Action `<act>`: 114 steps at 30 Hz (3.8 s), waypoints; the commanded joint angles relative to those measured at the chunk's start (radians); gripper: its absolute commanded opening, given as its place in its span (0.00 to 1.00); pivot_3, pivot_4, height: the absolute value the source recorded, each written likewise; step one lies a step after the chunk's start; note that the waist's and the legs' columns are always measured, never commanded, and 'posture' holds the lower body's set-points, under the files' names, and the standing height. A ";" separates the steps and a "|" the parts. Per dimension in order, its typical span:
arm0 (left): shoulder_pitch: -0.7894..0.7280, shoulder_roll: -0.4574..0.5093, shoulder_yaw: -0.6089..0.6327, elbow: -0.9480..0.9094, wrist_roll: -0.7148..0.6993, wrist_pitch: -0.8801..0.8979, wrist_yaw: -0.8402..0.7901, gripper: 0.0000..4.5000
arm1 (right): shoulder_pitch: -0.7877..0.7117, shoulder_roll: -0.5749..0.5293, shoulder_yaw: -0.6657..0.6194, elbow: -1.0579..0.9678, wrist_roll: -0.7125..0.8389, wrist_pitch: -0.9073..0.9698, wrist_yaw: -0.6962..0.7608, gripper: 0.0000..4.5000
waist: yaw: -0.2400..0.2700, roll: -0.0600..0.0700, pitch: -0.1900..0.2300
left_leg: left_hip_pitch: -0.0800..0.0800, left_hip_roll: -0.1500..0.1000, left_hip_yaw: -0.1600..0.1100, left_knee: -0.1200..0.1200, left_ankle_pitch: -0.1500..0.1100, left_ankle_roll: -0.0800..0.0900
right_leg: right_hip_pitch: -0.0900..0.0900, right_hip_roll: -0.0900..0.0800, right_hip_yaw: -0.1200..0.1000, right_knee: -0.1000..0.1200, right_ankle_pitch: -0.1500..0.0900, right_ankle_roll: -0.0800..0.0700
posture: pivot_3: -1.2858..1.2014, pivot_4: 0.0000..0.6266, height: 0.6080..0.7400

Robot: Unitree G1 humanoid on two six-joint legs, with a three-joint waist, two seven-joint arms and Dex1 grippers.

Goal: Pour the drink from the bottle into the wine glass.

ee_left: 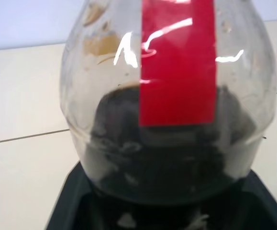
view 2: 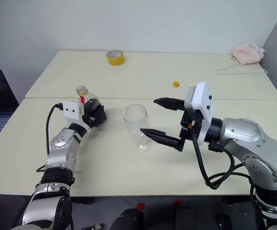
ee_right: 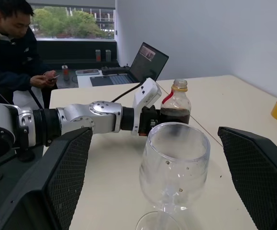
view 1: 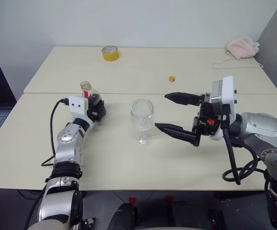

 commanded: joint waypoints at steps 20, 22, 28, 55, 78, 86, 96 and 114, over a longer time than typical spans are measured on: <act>0.001 0.072 0.039 -0.228 0.006 0.030 0.070 0.20 | -0.032 0.010 -0.024 -0.023 0.028 -0.007 -0.032 1.00 | -0.002 -0.001 0.000 | -0.001 0.000 0.000 0.000 0.000 0.000 | -0.001 0.000 0.000 0.000 0.000 0.000 | 0.52 0.24 1.00; -0.005 0.082 0.036 -0.253 0.006 0.031 0.066 0.19 | -0.021 0.003 -0.024 -0.027 0.025 -0.008 -0.026 1.00 | -0.002 -0.001 0.000 | -0.001 0.000 0.000 0.000 0.000 0.000 | -0.001 0.000 0.000 0.000 0.000 0.000 | 0.52 0.24 1.00; -0.017 0.128 0.001 -0.328 0.029 0.029 0.026 0.19 | 0.008 -0.016 -0.020 -0.041 0.008 -0.018 -0.011 1.00 | -0.002 -0.001 0.001 | -0.001 0.000 0.000 0.000 0.000 0.000 | -0.001 0.000 0.001 0.000 0.000 0.000 | 0.52 0.24 1.00; -0.057 0.260 -0.163 -0.481 0.174 -0.077 -0.177 0.18 | 0.178 0.122 0.140 0.034 -0.265 -0.201 -0.008 1.00 | -0.002 -0.001 0.001 | -0.001 0.000 0.000 0.000 0.000 0.000 | -0.002 0.000 0.001 0.000 0.000 0.000 | 0.52 0.24 1.00; -0.100 0.311 -0.223 -0.313 0.414 -0.514 -0.095 0.18 | 0.139 0.196 0.180 0.051 -0.325 -0.203 -0.017 1.00 | -0.003 -0.001 0.001 | -0.001 0.000 0.001 0.000 0.000 0.000 | -0.003 0.000 0.001 0.001 0.000 0.000 | 0.52 0.24 1.00; -0.131 0.318 -0.255 -0.264 0.503 -0.625 -0.024 0.17 | 0.129 0.210 0.201 0.069 -0.369 -0.199 -0.027 1.00 | -0.004 -0.001 0.001 | -0.001 0.000 0.001 0.000 0.000 0.000 | -0.003 0.000 0.001 0.001 0.000 0.000 | 0.52 0.24 1.00; -0.168 0.329 -0.277 -0.216 0.583 -0.693 0.056 0.17 | 0.132 0.212 0.197 0.062 -0.376 -0.184 -0.022 1.00 | -0.004 -0.001 0.001 | -0.002 0.000 0.001 0.000 0.000 0.000 | -0.004 0.000 0.001 0.001 0.000 0.000 | 0.52 0.24 1.00; -0.227 0.361 -0.306 -0.156 0.692 -0.764 0.179 0.17 | 0.124 0.202 0.209 0.055 -0.397 -0.167 -0.021 1.00 | -0.005 -0.001 0.001 | -0.002 -0.001 0.002 0.000 0.000 0.000 | -0.004 0.000 0.001 0.002 0.000 0.000 | 0.52 0.24 1.00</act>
